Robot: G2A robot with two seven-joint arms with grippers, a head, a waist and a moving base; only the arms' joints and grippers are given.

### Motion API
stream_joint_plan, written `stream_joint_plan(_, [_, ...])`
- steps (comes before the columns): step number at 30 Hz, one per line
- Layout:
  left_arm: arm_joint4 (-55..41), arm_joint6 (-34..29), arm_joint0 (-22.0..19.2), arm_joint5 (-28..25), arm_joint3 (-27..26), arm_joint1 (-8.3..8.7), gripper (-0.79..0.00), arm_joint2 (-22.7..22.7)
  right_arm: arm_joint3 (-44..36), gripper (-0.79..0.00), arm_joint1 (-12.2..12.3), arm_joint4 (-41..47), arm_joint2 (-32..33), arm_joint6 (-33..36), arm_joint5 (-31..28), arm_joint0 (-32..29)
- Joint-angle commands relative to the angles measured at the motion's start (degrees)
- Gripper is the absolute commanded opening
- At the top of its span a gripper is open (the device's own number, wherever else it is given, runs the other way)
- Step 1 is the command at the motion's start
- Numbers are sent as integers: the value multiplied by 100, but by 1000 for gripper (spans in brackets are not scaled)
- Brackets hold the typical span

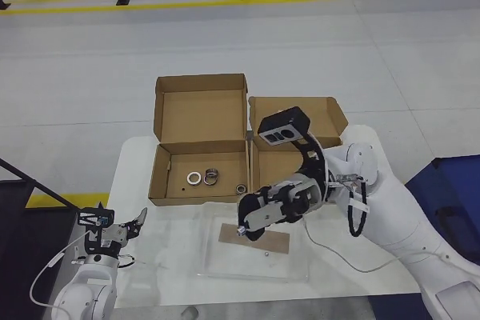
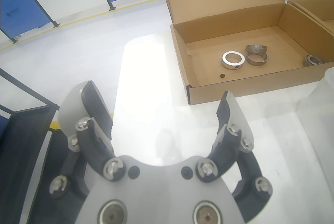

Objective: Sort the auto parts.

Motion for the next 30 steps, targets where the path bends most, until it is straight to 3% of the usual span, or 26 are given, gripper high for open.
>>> stream_joint_plan(1, [0, 0, 0, 0, 0, 0, 0, 0, -52, -785, -45, -637, 4, -188, -326, 128])
stream_joint_plan(8, [0, 0, 0, 0, 0, 0, 0, 0, -629, -785, -50, -2504, 374, -1083, -1222, 142])
stream_joint_plan(14, [0, 0, 0, 0, 0, 0, 0, 0, -1048, -785, 50, -3048, 552, -1683, -1822, -137])
stream_joint_plan(17, [0, 0, 0, 0, 0, 0, 0, 0, -944, -785, 61, -1909, 348, -1446, -1585, -211])
stream_joint_plan(23, [0, 0, 0, 0, 0, 0, 0, 0, -588, -785, -64, 1138, 38, -145, -283, -46])
stream_joint_plan(30, [0, 0, 0, 0, 0, 0, 0, 0, -548, -785, -274, 2478, -204, 266, 550, -161])
